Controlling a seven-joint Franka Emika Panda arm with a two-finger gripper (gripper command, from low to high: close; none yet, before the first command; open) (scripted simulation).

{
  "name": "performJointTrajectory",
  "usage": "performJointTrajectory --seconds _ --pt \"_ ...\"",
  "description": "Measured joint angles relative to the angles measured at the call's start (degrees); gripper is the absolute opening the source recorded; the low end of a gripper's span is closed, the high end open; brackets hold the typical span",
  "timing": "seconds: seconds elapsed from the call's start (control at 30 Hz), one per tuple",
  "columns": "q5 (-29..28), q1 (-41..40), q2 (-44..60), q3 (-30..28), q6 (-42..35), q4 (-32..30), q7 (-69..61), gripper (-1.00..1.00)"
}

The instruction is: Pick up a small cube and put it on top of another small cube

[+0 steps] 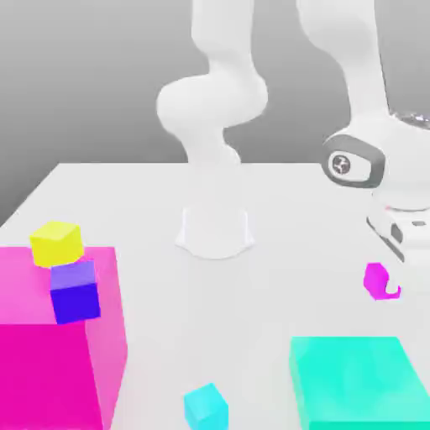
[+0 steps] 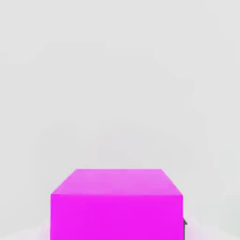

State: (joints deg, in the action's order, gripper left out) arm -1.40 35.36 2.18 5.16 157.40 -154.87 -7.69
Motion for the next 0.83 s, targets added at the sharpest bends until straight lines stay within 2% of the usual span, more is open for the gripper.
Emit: performJointTrajectory --seconds 0.2,0.57,0.63,0.73,0.77,0.83 --pt "-0.4 -12.4 -8.7 -7.7 -14.0 6.2 -18.6 -1.0" --pt "-7.5 -28.2 -21.5 -26.7 -35.3 15.0 -43.8 -1.0" --pt "-8.8 -31.0 -22.4 -30.4 -37.1 16.0 -48.3 -1.0" --pt "-9.3 -32.8 -20.0 -34.6 -32.5 13.8 -52.3 -1.0" --pt "-9.3 -32.9 -19.5 -35.0 -31.5 13.2 -52.7 1.0" --pt "-9.3 -32.9 -19.5 -35.0 -31.5 13.2 -52.7 1.0"
